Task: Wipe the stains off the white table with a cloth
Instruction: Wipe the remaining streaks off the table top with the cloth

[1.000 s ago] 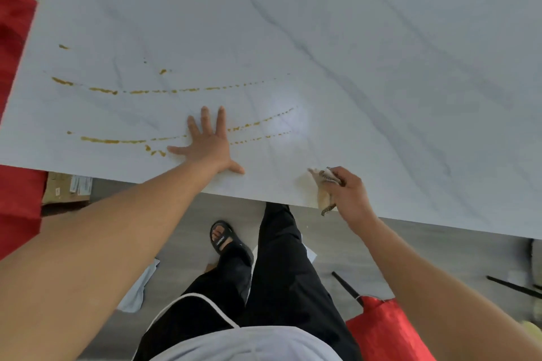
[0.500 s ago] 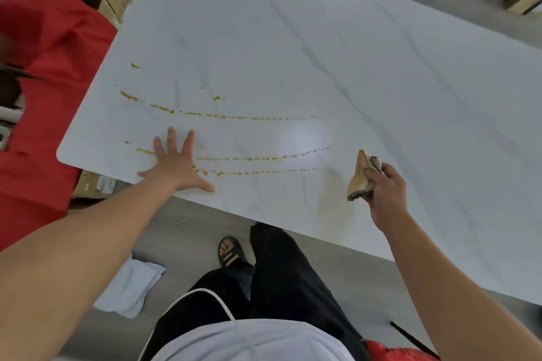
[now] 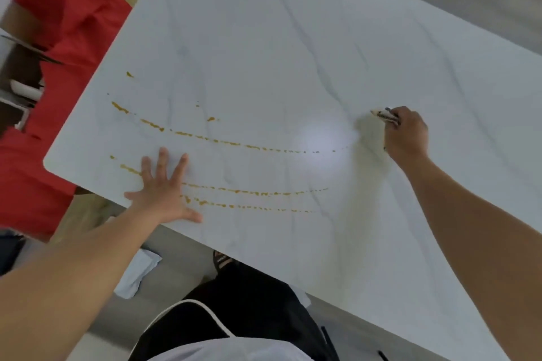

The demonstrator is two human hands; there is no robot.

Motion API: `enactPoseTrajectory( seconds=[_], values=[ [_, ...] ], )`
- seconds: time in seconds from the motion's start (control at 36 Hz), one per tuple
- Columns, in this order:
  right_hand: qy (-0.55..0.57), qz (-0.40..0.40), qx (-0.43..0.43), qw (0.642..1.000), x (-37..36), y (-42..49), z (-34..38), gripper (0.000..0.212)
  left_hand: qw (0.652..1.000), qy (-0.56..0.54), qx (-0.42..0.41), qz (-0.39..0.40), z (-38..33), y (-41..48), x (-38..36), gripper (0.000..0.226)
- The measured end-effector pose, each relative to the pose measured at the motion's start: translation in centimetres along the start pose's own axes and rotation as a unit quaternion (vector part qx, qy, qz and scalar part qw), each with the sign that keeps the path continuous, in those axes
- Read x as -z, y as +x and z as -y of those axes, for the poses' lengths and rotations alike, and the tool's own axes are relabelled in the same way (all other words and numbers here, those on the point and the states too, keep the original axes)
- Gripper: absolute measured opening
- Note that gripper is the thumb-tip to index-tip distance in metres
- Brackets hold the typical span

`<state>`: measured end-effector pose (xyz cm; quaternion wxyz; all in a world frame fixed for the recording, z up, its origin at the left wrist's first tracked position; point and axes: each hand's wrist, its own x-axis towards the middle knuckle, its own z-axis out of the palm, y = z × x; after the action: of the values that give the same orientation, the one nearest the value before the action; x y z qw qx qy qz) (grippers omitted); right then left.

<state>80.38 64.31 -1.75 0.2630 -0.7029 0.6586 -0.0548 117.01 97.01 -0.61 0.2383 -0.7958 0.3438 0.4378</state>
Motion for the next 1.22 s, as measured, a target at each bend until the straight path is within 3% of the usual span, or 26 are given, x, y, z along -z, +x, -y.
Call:
enactPoseTrajectory(
  seconds=[0.17, 0.36, 0.56, 0.67, 0.83, 0.89, 0.97, 1.06, 1.11, 1.17, 1.22],
  values=[
    [-0.121, 0.029, 0.068, 0.990, -1.7, 5.9, -0.4, 0.035, 1.000, -0.001, 0.023, 0.008, -0.7, 0.6, 0.3, 0.161],
    [-0.089, 0.019, 0.035, 0.995, -5.1, 3.2, -0.4, 0.037, 1.000, -0.003, 0.026, 0.005, -1.1, 0.1, 0.4, 0.160],
    [-0.106, 0.081, 0.226, 0.965, -7.1, -4.5, -1.9, 0.023, 1.000, -0.008, 0.025, 0.007, -1.2, -0.2, 0.4, 0.160],
    [-0.146, 0.085, 0.315, 0.934, -7.1, -4.1, -2.4, 0.019, 1.000, -0.006, 0.026, 0.009, -1.2, -0.2, 0.4, 0.161],
    [-0.082, 0.022, 0.150, 0.985, -6.9, -1.4, -0.5, 0.025, 1.000, 0.000, 0.029, 0.008, -1.1, 0.0, 0.3, 0.162],
    [-0.082, 0.022, 0.159, 0.984, -7.2, -2.5, -0.4, 0.024, 1.000, 0.003, 0.027, 0.007, -1.0, 0.1, 0.3, 0.162],
    [-0.114, 0.055, 0.256, 0.958, -7.9, -5.8, -1.5, 0.019, 1.000, 0.000, 0.020, 0.001, -0.8, 0.0, 0.2, 0.162],
    [-0.160, 0.078, 0.403, 0.898, -7.9, -7.5, -3.2, 0.020, 1.000, 0.002, 0.015, -0.002, -0.6, 0.0, 0.2, 0.162],
    [-0.175, 0.079, 0.439, 0.878, -7.7, -6.8, -3.3, 0.020, 1.000, 0.001, 0.013, -0.004, -0.5, 0.1, 0.1, 0.162],
    [-0.175, 0.070, 0.386, 0.903, -7.5, -5.8, -2.4, 0.017, 1.000, 0.001, 0.011, -0.004, -0.4, 0.1, 0.1, 0.161],
    [-0.145, 0.055, 0.250, 0.956, -7.7, -5.2, -1.3, 0.019, 1.000, 0.003, 0.008, -0.007, -0.4, 0.1, 0.0, 0.161]
  ],
)
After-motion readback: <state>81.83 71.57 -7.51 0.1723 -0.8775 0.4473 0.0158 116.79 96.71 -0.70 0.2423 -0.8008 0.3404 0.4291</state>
